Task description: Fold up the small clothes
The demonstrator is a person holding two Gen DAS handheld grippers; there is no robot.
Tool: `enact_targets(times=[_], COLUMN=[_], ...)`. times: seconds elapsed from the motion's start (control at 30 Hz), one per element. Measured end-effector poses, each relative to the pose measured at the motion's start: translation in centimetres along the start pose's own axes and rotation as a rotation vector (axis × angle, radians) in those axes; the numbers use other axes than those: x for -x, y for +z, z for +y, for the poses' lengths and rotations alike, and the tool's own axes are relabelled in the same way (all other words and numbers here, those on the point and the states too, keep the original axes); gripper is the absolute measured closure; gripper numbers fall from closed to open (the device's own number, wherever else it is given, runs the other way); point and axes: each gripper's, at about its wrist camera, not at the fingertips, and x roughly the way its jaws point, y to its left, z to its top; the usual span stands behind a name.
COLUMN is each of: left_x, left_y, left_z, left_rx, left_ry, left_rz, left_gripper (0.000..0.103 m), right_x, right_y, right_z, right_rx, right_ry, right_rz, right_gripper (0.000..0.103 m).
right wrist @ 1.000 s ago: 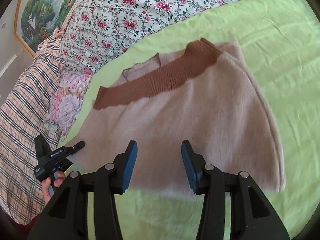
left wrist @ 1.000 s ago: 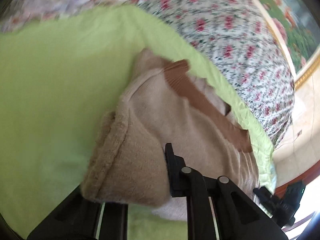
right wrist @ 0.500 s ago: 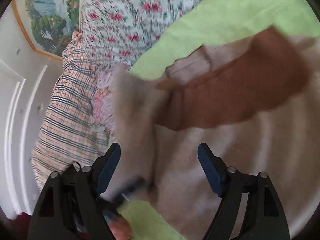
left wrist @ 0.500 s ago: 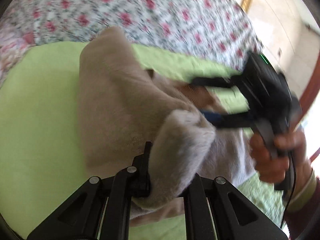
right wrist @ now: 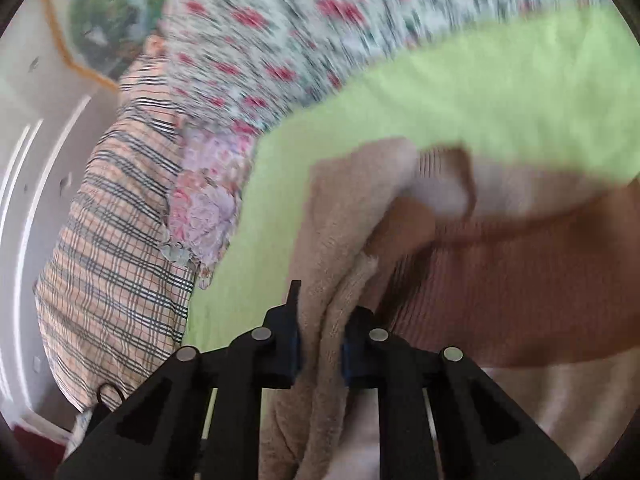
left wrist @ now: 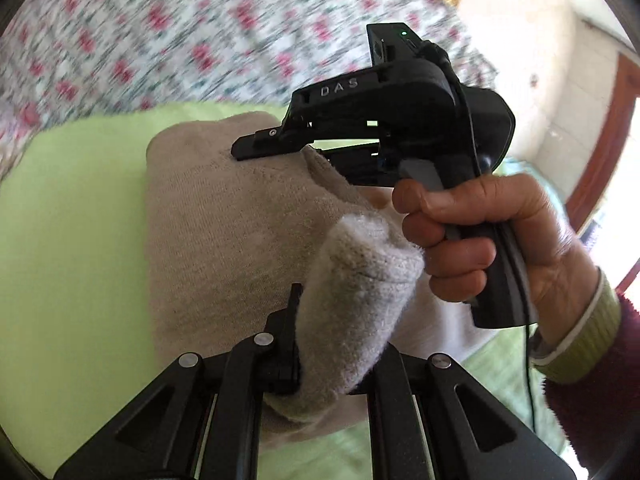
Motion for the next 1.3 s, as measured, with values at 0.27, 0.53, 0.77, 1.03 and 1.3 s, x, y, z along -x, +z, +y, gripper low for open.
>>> enact_targets(times=[0.27,0.53,0.77,1.03,1.3], left_x=[-5.7,-8.4,-10.4,-4.9,-2.4], left_y=[0.4,-0.6,-1.3,-2.7,-1.7], left_z=[-6.2,-9.1,-9.6,-8.1,0.9], left_rx=[-0.041,-0.088,-0.088,-0.080,0.083], left_ry=[-0.137,-0.162,-0.181,-0.260,-0.191], left_rz=[0.072,0.111,0.166,0.183,0.174], left_gripper=[0.095,0.094,0.086,0.050,0.021], right_x=[6.9,8.7,8.1,11.4,11.9], right_y=[-2.6,-4.5,-5.5,-6.7,-8.9], right_z=[-5.3,-8.2,-9.7,-10.0,-10.2], right_rx=[0.025,0.022,0.023,-0.061,-0.149], right_ry=[-0.233,-0.277,-0.364,-0.438,-0.299], right_rz=[-0.024,-0.061,-0.061,-0.116,-0.102], right_gripper=[0.087,0.087,0.086,0.061,0.030])
